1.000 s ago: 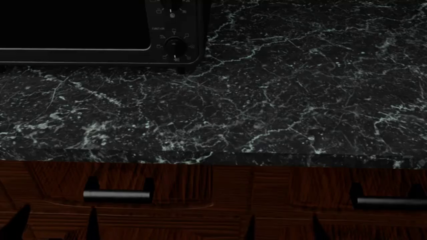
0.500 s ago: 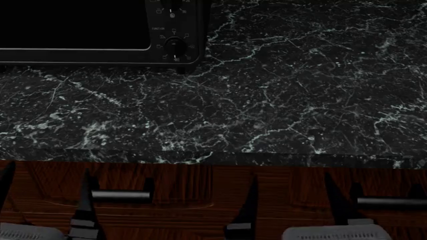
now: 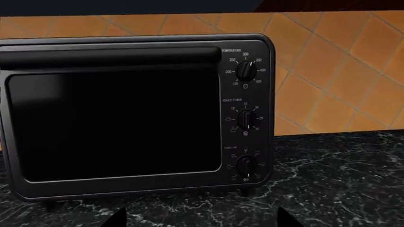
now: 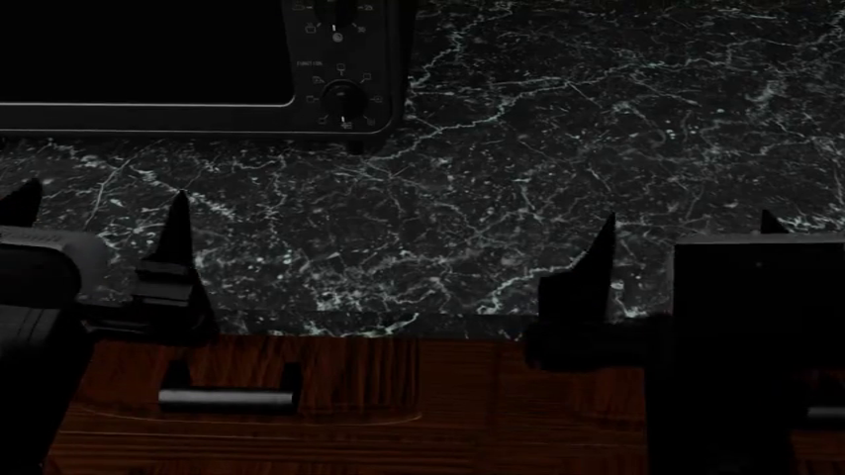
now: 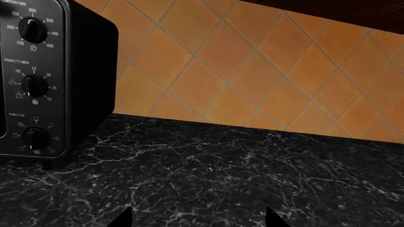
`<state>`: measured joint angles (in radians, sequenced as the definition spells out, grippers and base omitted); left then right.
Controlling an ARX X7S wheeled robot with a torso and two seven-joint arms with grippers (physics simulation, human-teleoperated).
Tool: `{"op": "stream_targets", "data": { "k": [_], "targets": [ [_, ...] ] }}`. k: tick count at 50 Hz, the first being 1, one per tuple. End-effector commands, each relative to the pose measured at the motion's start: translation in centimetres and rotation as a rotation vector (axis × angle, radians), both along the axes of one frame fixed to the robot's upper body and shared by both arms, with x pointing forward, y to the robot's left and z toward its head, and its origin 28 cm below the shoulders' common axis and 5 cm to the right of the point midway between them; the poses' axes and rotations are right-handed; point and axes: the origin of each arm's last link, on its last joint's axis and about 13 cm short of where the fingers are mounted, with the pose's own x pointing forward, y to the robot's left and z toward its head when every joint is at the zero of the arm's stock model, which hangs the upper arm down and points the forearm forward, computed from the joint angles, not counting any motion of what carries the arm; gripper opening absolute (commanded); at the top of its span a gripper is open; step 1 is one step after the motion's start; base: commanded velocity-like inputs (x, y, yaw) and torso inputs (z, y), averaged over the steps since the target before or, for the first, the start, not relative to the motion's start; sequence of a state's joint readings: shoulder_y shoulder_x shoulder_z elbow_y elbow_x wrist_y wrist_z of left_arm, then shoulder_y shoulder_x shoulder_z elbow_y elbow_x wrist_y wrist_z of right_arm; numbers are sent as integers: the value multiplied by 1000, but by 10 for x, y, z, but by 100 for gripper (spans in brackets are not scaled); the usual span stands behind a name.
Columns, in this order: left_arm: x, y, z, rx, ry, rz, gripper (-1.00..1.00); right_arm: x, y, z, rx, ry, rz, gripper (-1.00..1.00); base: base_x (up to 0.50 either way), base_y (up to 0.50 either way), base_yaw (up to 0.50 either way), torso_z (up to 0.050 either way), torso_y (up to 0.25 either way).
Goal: Decrease the toaster oven temperature.
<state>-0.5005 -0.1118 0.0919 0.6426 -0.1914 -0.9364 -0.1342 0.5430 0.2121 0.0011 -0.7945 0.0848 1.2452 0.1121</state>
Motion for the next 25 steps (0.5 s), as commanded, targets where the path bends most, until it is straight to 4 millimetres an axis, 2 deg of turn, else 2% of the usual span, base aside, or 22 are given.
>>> {"op": "stream_targets", "data": {
  "k": [1,5,19,25],
  "targets": [
    [14,-10,37,-25,11,-53,100,3,-10,40,-31,-37,48,100,0,0,0,0,0],
    [19,-14,44,-39,14,-65,100,4,-15,51,3,-57,33,100,0,0,0,0,0],
    [17,-14,47,-34,-10,-74,100,4,-10,59,-16,-59,71,100,284,-39,0,0,0],
    [15,-14,46,-32,-11,-77,100,4,-8,57,-1,-46,87,100,169,-194,0,0,0]
  ]
}}
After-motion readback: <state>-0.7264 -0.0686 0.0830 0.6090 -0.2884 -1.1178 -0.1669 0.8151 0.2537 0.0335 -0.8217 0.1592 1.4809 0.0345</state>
